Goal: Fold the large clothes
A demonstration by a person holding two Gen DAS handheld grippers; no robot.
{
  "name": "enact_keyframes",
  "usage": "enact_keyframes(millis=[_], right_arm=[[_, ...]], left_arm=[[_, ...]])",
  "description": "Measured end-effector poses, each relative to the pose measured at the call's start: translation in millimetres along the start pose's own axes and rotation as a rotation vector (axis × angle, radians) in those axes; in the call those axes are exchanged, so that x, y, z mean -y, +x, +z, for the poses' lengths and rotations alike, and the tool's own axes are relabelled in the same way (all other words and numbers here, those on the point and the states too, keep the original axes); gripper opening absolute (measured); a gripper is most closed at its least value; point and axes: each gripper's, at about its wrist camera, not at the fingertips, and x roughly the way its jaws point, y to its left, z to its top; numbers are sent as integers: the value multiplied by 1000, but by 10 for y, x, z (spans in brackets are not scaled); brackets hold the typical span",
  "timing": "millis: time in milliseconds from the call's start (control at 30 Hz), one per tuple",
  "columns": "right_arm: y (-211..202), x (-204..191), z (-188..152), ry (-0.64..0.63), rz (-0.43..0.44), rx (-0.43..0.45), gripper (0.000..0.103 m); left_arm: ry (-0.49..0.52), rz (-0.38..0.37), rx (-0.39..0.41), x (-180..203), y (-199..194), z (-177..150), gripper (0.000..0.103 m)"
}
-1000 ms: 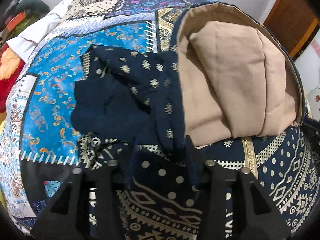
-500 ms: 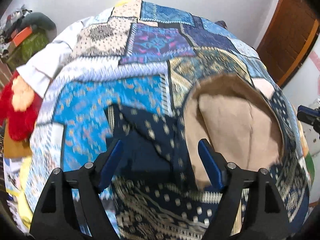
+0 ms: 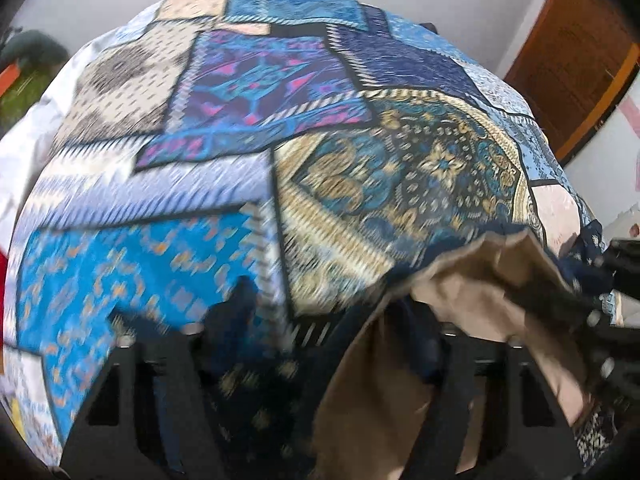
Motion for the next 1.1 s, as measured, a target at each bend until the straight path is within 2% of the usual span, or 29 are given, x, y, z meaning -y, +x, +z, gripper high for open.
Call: enact_keyframes(millis=[33, 67, 100, 133, 200, 333, 567, 700, 800, 967, 1100], right_arm=[[40, 45, -15, 9, 7, -11, 12], [83, 90, -29, 20, 10, -23, 12], [104, 132, -48, 31, 11, -31, 12], [127, 173, -55, 47, 21, -37, 12], [120, 256, -84, 91, 49, -24, 11], [-22, 362, -151, 171, 130, 18, 11], [-845, 211, -410, 165, 202, 167, 11], [-1376, -45, -748, 112, 203, 208, 11], [-1583, -223, -1036, 99, 216, 207, 11], [-1683, -628, -1593, 59, 207, 145, 12], [-1604, -872, -1936, 2, 153, 64, 12]], left_arm=[[13, -8, -7, 44, 45, 38, 42], [25, -23, -18, 95, 83, 63, 21], [33, -34, -22, 146, 91, 78, 10], [45, -31, -7, 208, 58, 82, 7], [82, -15, 40, 331, -70, 59, 5], [123, -42, 116, 488, -508, -35, 5], [199, -108, 231, 648, -1483, -481, 5], [236, -99, 236, 742, -1777, -877, 5], [244, -86, 219, 747, -1858, -1213, 5], [198, -97, 149, 671, -1782, -1759, 5], [166, -118, 67, 624, -1613, -2107, 8]])
